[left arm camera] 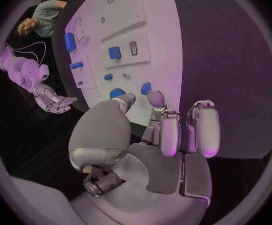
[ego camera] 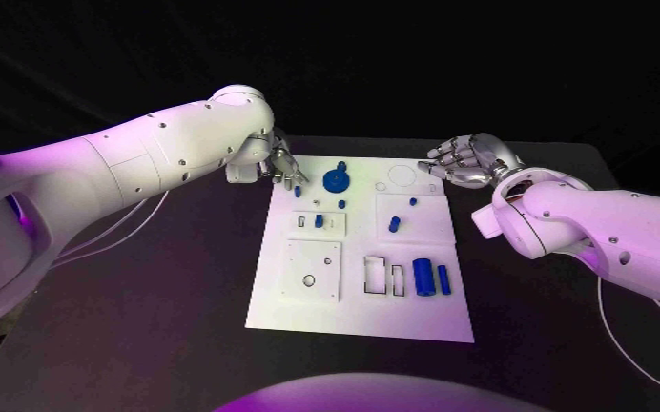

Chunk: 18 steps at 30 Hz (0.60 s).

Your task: Assemble the parts on the task board

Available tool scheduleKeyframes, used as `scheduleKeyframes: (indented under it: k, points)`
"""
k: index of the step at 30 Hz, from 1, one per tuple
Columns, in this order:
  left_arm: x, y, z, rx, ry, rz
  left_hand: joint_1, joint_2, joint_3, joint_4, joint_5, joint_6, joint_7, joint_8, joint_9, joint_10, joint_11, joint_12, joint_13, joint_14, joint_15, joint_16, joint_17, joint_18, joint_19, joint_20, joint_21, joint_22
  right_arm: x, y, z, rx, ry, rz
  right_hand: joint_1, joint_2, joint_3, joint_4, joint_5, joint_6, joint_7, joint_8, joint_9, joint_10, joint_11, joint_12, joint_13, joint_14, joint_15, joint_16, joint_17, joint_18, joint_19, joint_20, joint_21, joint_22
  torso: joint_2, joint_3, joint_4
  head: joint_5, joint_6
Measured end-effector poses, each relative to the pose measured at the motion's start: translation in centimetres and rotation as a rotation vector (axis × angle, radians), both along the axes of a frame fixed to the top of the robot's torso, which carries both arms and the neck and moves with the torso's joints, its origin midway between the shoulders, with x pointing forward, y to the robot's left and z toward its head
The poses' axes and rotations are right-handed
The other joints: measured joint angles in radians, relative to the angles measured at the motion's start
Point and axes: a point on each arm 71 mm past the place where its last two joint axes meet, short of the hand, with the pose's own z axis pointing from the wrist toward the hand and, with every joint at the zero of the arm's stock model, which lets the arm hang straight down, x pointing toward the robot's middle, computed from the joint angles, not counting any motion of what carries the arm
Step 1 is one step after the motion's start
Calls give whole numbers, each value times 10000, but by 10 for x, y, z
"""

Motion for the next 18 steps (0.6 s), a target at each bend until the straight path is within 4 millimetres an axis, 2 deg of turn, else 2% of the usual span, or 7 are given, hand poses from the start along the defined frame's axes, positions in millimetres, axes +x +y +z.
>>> scheduleKeyframes:
  k: [2,8,11,15,18]
  points:
    - [0,-1,-1,2,37,-35,0,0,-28,-29,10,0,0,6,0,0,0,0,0,0,0,0,0,0,0,0,0,0,0,0,0,7,-8,15,0,0,0,0,0,0,0,0,-9,0,0,0,0,0,0,0,0,0,0,0,0,0,0,2,-1,7,0]
    - [0,-1,-3,38,124,-53,62,63,-28,-29,440,0,0,158,-1,0,0,0,-25,0,0,0,0,0,0,0,0,0,-1,2,1,39,-80,75,0,0,0,0,0,0,0,0,-9,0,0,0,0,0,0,0,0,0,0,0,0,0,-2,12,-2,10,-11]
    - [0,0,-3,54,169,-63,293,73,-26,-31,550,52,-52,261,-1,-36,-35,0,-26,0,0,0,0,0,0,0,0,0,-1,2,1,55,-128,105,1,0,0,0,0,0,0,-1,-8,0,0,0,0,0,0,0,0,0,0,0,0,0,-5,15,-2,10,-17]
    - [0,-1,-4,62,213,-100,548,162,107,-100,234,53,-53,370,-2,-36,-35,0,-29,38,-39,0,0,-1,0,0,0,0,-1,2,1,70,-172,133,1,0,0,0,0,0,0,-1,-8,0,0,0,0,0,0,0,-9,0,0,0,0,0,-8,17,-4,13,-23]
    - [-1,-2,-5,61,236,-119,758,191,261,-134,174,89,-89,472,-2,-36,-35,0,-29,38,-39,0,0,0,-37,-37,0,0,-1,3,2,79,-195,149,1,-1,0,0,0,0,0,-1,-8,0,0,0,0,0,0,0,-8,0,0,0,0,0,-9,16,-8,14,-24]
